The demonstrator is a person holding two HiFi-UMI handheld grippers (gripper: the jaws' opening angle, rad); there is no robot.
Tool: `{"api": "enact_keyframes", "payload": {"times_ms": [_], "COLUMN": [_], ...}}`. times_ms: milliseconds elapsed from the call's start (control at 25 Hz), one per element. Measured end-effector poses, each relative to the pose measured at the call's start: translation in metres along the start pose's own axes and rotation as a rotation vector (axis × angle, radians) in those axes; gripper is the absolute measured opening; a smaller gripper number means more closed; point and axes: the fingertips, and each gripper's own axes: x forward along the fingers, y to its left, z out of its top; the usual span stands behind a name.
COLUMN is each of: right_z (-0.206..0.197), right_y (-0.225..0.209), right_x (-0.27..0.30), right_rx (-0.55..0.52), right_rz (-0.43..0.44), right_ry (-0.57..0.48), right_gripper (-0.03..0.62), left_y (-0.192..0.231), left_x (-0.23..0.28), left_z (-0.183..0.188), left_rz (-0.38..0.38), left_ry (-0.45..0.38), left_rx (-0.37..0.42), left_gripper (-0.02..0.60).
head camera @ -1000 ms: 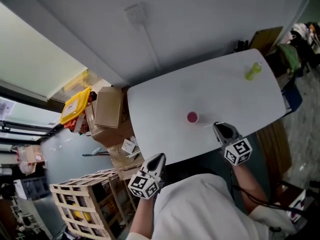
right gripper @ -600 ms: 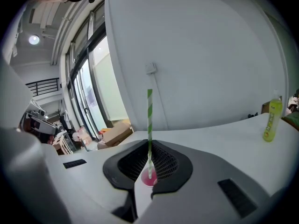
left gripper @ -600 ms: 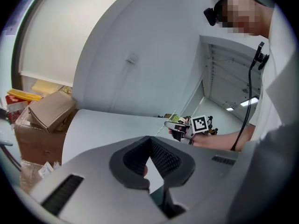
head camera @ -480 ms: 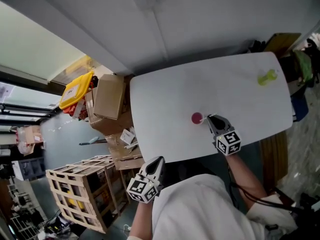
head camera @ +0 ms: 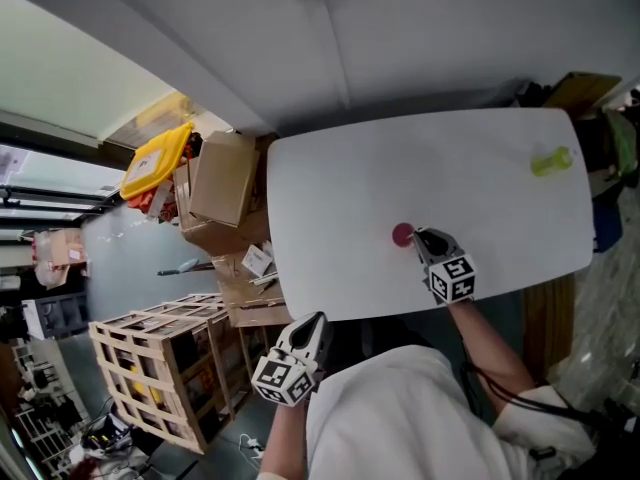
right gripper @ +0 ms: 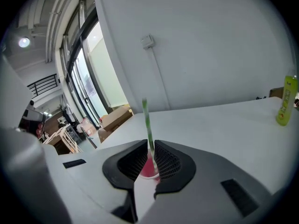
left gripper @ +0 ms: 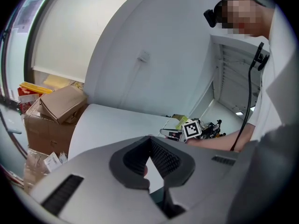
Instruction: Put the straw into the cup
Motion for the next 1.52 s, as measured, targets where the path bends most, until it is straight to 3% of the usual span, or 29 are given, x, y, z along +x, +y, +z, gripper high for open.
{"api": "enact_keyframes", "payload": {"times_ms": [800,1280,1520], "right_z": [0.006,0.017,0.02], "right_y": [0.001,0.048,0.081], "right_x": [-0.03,-0.12,-0.172], "right_rx": [-0.006,0.061,0.034], "right_rz": [-0.028,-0.07,-0.111], "right_ry": [-0.023,-0.132,-0.195], "right_gripper": [0.051,0.051,0.051], "left_y": [-0.009,-0.025,-0.03], "left_x": [-0.014,-0.033,-0.053], "left_z": [-0.011,-0.012,-0.018], "left_rz": [0.0,-0.126,-0.189], "left_ry": [-0.051,-0.057,-0.042], "left_rx": [-0.001,0.097,0.152], "left_gripper": [0.002,0.002,0.002]}}
